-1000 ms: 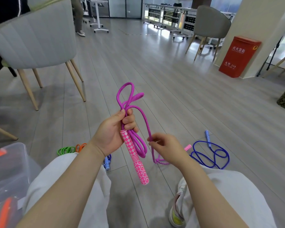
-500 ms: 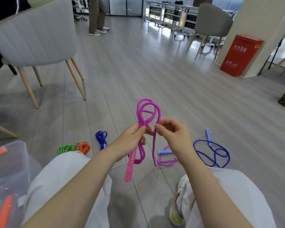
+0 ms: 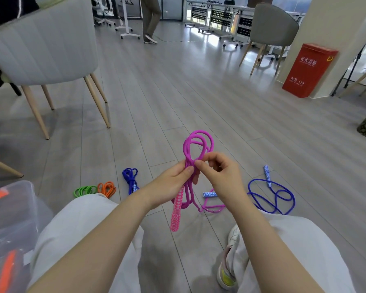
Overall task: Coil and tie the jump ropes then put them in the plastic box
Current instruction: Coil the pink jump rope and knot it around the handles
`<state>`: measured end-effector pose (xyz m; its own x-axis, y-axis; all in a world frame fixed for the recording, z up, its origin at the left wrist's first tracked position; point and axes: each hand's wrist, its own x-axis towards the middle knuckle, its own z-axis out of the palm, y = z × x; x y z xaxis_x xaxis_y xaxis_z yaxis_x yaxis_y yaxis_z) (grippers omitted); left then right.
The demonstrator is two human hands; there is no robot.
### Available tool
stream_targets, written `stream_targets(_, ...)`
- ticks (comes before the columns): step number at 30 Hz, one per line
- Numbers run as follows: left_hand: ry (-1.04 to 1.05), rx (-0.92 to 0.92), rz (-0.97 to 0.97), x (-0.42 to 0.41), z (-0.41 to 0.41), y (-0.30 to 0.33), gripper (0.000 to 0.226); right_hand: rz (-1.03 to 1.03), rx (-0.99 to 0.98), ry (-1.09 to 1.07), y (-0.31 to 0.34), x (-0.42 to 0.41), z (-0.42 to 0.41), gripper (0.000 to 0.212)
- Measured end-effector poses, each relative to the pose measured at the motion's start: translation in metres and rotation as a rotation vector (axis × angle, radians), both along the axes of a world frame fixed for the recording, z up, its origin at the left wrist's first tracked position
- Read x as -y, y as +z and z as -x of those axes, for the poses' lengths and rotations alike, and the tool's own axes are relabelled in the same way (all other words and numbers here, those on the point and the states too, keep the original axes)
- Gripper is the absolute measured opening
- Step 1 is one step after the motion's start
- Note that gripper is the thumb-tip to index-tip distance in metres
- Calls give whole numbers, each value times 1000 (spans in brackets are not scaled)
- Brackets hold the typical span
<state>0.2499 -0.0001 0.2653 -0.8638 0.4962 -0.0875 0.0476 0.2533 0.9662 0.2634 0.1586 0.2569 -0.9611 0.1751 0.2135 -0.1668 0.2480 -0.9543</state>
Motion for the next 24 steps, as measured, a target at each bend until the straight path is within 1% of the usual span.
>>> stream_targets(3, 60, 53, -68, 0, 2, -1, 29, 134, 14, -73, -6, 7, 1, 6)
stream_targets(5, 94, 67, -139, 0, 3, 1, 29, 123, 110, -96, -14, 10, 3, 13)
stream_targets(7, 116, 111, -246, 3, 6, 3, 27, 13, 253, 0, -23, 11, 5, 26)
stream_targets(9, 119, 196, -415, 7, 10, 5, 25, -126, 392, 208, -24, 11, 3, 34)
stream_targets(11, 140, 260, -566, 11, 13, 8, 23, -225, 505, 364, -25, 11, 0, 29)
stream_targets(13, 173, 293, -674, 15, 16, 12, 21, -326, 580, 433, -29, 10, -2, 24)
stream_targets(15, 215, 319, -771, 21, 19, 16, 21, -411, 623, 457, -34, 7, -2, 20)
stream_targets(18, 332, 337, -870, 30, 26, 16, 22, -577, 675, 436, -38, -6, 1, 14)
stream_targets(21, 495, 307, -975, 40, 34, 13, 24, -799, 709, 374, -42, -26, 5, 20)
stream_targets(23, 599, 267, -977, 45, 38, 11, 25, -848, 700, 319, -44, -34, 7, 20)
stream_targets(24, 636, 235, -936, 47, 39, 11, 25, -857, 668, 290, -44, -35, 8, 19)
